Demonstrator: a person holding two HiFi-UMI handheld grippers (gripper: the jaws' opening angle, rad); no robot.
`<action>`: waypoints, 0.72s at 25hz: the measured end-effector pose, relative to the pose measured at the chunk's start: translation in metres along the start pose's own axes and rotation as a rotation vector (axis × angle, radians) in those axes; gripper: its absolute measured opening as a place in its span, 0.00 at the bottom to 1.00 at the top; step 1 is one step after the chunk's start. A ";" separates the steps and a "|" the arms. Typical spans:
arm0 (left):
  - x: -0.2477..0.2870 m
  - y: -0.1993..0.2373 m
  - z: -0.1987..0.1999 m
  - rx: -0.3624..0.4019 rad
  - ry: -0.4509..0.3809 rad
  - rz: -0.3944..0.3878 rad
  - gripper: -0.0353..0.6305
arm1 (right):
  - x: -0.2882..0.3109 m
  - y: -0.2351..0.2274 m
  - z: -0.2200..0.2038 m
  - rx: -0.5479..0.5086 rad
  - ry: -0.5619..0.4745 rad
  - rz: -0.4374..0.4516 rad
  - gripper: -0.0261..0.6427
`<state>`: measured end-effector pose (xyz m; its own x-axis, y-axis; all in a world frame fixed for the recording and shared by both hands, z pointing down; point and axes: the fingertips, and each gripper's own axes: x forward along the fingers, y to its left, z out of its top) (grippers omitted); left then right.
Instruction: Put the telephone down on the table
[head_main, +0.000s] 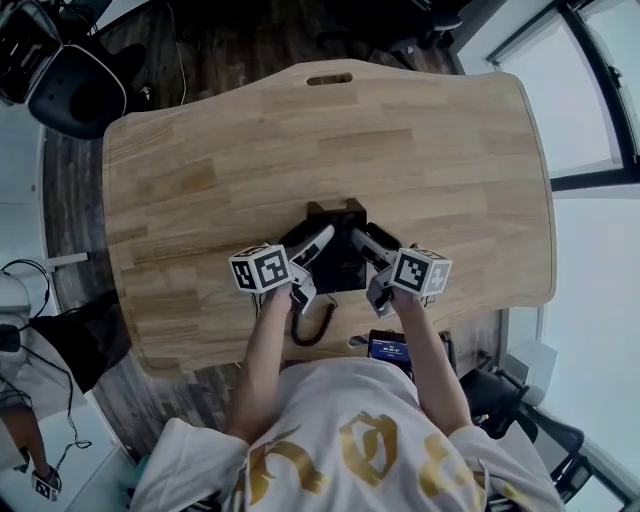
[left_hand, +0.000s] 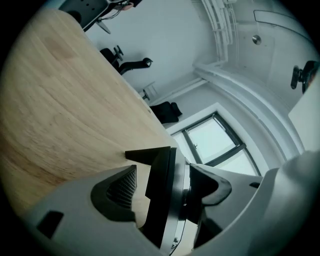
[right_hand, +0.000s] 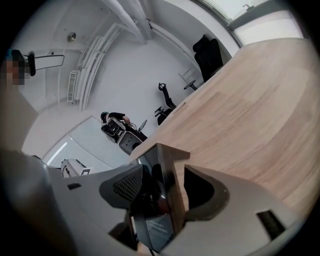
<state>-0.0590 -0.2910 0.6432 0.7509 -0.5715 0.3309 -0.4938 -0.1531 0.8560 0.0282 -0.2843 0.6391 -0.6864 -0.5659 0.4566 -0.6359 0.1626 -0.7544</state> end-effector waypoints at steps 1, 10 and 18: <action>-0.003 0.000 0.003 -0.016 -0.024 -0.004 0.50 | -0.002 0.001 0.000 -0.001 -0.004 0.000 0.39; -0.029 -0.010 0.016 0.005 -0.129 -0.002 0.50 | -0.023 0.013 0.001 -0.038 -0.057 -0.009 0.39; -0.051 -0.037 0.029 0.120 -0.199 0.013 0.09 | -0.039 0.032 0.001 -0.118 -0.085 -0.015 0.28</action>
<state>-0.0921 -0.2797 0.5830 0.6487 -0.7202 0.2461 -0.5602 -0.2330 0.7949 0.0351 -0.2579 0.5961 -0.6475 -0.6343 0.4224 -0.6863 0.2445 -0.6850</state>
